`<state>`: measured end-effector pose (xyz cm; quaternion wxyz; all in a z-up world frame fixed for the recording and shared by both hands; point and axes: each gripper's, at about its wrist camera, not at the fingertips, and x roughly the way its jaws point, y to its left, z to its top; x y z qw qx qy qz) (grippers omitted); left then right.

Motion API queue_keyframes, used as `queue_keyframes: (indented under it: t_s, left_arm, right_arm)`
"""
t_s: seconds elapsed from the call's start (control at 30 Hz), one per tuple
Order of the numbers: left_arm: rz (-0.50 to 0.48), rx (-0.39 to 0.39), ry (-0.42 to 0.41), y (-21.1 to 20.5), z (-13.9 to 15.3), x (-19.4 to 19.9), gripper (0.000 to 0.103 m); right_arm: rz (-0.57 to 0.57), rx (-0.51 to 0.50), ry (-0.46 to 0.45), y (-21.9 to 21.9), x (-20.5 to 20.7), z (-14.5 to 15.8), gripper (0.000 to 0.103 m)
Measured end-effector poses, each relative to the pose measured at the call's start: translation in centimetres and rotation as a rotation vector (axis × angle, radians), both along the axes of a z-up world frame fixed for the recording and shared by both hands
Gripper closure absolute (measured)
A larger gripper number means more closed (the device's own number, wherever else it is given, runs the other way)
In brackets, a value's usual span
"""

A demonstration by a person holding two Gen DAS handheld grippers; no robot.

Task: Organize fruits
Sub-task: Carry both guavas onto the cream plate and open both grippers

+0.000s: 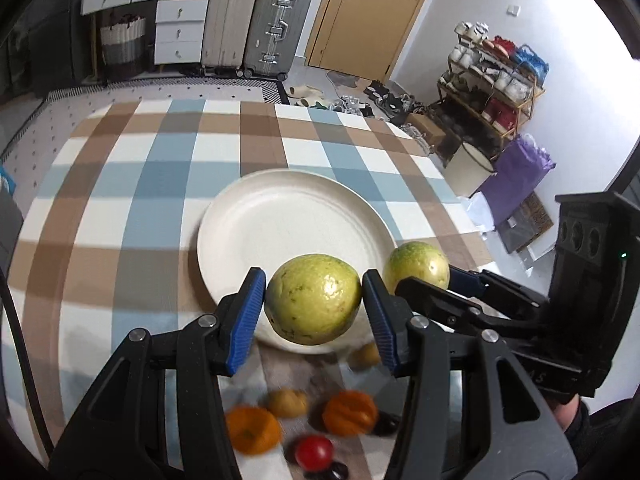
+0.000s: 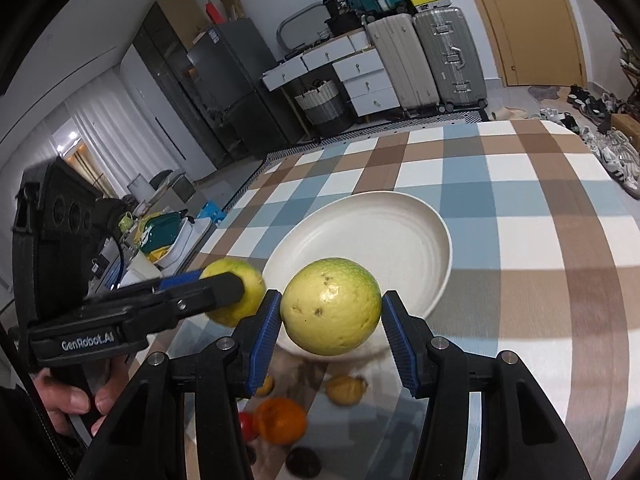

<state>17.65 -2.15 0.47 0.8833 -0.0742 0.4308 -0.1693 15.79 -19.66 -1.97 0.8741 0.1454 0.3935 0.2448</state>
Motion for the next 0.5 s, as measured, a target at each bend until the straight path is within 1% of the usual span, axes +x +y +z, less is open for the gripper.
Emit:
queue_keyframes:
  t_s: [0.1, 0.23, 0.33, 0.4, 0.43, 0.47, 0.5]
  left_arm:
    - [-0.017, 0.009, 0.017, -0.5, -0.9, 1.6, 0.055]
    - [-0.021, 0.015, 0.062, -0.7, -3.3, 3.5, 0.055]
    - [-0.014, 0.004, 0.084, -0.5, -4.5, 4.2, 0.055]
    - [-0.026, -0.009, 0.094, -0.6, -4.9, 4.6, 0.055]
    - [-0.026, -0.006, 0.094, -0.7, -5.1, 4.7, 0.055]
    - [-0.035, -0.007, 0.092, -0.8, -5.0, 4.8, 0.055]
    - [-0.039, -0.008, 0.084, -0.9, -4.9, 4.8, 0.055]
  right_arm:
    - [0.006, -0.004, 0.022, 0.0, 1.5, -0.7, 0.051]
    - [0.022, -0.028, 0.055, 0.6, 2.8, -2.2, 0.051]
    - [0.034, -0.057, 0.064, 1.1, 3.2, -3.0, 0.051]
    - [0.026, -0.069, 0.055, 1.1, 3.2, -3.1, 0.05]
    - [0.023, -0.072, 0.041, 1.1, 3.2, -3.0, 0.046]
    - [0.017, -0.083, 0.022, 1.0, 3.0, -2.7, 0.036]
    - [0.007, -0.09, 0.007, 0.8, 2.9, -2.5, 0.03]
